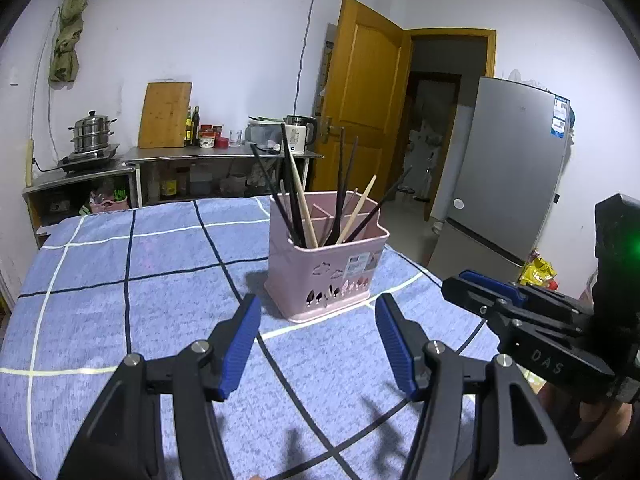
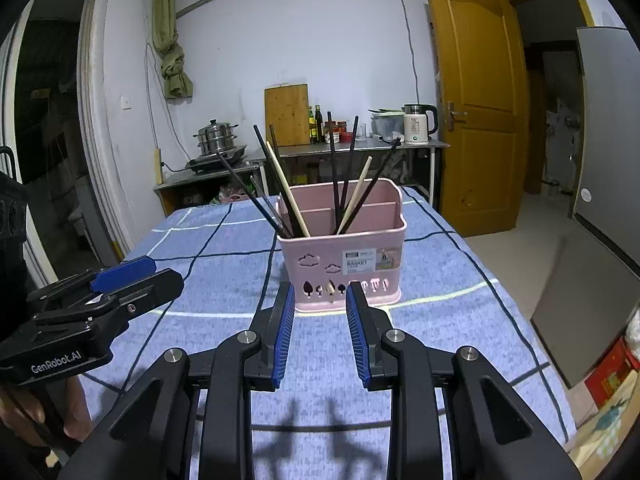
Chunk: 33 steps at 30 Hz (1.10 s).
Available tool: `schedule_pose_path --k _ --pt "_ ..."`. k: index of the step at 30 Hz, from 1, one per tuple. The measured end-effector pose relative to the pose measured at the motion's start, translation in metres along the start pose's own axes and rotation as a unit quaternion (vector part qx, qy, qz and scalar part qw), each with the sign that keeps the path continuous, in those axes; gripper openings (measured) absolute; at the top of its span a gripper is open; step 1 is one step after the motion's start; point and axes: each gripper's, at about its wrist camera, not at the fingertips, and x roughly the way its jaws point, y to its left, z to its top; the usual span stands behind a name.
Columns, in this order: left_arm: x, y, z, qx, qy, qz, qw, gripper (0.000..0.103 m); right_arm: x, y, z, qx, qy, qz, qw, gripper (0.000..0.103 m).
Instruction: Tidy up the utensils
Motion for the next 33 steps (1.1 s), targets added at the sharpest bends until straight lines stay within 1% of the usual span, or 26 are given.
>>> schedule_pose_path --k 9,24,33 --pt "-0.001 0.001 -0.017 0.000 0.004 0.006 1.0000 0.062 -0.002 -0.001 -0.011 0.006 0.001 -0.005 1.000 0.028" --pt "-0.006 0.001 -0.017 -0.007 -0.006 0.016 0.9998 0.062 -0.006 0.004 -0.015 -0.001 -0.002 -0.007 1.000 0.028" --pt "-0.008 0.002 -0.019 -0.006 -0.010 0.023 0.9997 0.065 -0.006 0.006 -0.018 -0.007 -0.003 -0.009 1.000 0.028"
